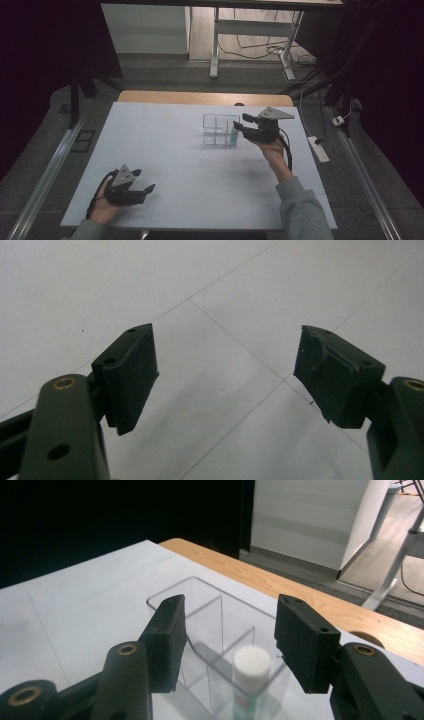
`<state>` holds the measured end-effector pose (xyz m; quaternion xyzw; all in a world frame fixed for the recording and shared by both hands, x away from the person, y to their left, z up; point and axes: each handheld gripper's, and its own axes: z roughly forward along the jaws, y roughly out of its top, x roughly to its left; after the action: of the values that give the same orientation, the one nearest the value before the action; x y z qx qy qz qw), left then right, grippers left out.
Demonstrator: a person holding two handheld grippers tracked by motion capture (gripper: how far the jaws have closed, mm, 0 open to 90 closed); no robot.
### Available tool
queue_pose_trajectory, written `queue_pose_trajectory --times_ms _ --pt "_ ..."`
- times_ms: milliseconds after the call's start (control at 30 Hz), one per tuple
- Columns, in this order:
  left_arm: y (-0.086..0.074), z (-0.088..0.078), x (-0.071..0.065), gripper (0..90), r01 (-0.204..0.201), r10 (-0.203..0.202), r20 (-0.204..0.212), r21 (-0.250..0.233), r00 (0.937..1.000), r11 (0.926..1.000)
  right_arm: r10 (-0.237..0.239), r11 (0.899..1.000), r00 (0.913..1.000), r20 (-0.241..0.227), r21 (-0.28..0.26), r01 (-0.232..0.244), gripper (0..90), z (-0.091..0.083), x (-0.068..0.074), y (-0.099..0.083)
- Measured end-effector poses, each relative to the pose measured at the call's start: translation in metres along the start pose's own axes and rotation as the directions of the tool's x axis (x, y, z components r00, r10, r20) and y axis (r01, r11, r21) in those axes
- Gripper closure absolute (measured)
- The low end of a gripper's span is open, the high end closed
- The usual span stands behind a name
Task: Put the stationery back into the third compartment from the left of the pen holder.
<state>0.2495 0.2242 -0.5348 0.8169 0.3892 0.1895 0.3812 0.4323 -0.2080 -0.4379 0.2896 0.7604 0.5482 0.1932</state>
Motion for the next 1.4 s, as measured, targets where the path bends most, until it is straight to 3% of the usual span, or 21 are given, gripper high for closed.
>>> queue_pose_trajectory --times_ms 467,900,1400 --pt "0.001 0.000 0.000 24.8 -0.003 0.003 -0.005 -0.001 1.0000 1.0000 -0.016 0.999 0.9997 0.016 0.051 0.016 45.4 -0.038 0.003 -0.025" --pt "0.001 0.001 0.001 24.7 -0.002 0.002 -0.006 -0.004 1.0000 1.0000 -0.024 0.988 0.9997 0.008 0.155 0.022 42.1 -0.074 0.011 -0.065" --pt "0.002 0.003 0.002 24.7 0.000 0.000 -0.014 0.000 0.9999 1.0000 -0.015 0.976 0.9978 0.064 0.220 0.001 39.3 -0.122 0.011 -0.106"
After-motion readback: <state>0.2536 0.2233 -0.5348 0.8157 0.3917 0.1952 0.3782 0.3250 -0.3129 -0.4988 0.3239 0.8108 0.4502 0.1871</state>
